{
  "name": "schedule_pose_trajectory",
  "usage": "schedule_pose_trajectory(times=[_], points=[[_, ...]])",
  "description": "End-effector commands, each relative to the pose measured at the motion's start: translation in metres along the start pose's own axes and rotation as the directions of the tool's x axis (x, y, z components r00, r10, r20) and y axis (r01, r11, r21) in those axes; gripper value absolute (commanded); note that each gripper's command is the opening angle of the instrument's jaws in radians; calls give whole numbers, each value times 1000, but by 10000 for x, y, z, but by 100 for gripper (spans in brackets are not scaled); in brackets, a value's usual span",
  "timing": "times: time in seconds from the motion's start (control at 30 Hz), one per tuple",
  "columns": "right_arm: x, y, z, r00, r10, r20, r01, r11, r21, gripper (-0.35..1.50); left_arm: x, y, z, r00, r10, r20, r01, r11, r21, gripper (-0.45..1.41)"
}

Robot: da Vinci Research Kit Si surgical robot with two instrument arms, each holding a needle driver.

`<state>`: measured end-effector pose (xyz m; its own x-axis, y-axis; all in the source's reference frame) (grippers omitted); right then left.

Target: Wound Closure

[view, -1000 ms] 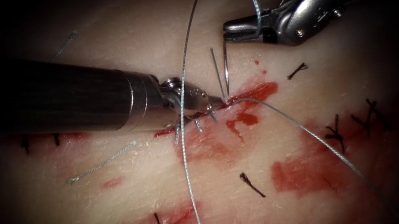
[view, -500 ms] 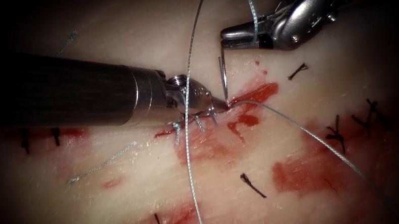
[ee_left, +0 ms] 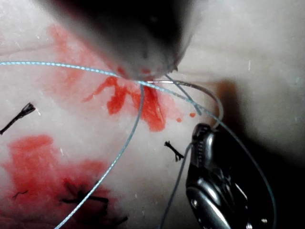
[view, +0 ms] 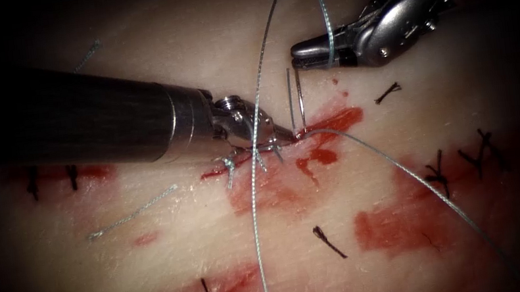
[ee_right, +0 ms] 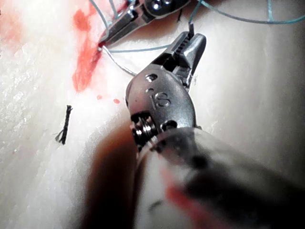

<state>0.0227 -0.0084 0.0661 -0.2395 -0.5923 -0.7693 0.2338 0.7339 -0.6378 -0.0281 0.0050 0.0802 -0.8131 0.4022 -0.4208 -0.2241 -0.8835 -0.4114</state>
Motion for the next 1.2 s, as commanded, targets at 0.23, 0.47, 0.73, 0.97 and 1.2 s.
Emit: schedule_pose_trajectory(times=[0.23, 0.47, 0.73, 0.97, 1.2], points=[[-5, -2, 12, 1000, 6, -7, -6, 1000, 1, -35, 1, 0, 7, 1000, -1, -3, 1, 1000, 5, -45], [-6, -8, 17, 1000, 12, -8, -12, 1000, 5, -35, 1, 0, 6, 1000, -1, -3, 1, 1000, 4, -45], [-7, -12, 20, 999, 38, -9, -38, 999, 12, -35, 2, 0, 5, 1000, 0, -6, 0, 1000, 3, -45], [-6, -12, 21, 996, 88, -19, -89, 996, -26, -35, 2, 0, 5, 1000, 0, -6, 0, 1000, 3, -45], [-7, -10, 22, 992, 123, -21, -125, 990, -69, -35, 2, 1, 4, 1000, -1, -12, 1, 1000, 5, -45]])
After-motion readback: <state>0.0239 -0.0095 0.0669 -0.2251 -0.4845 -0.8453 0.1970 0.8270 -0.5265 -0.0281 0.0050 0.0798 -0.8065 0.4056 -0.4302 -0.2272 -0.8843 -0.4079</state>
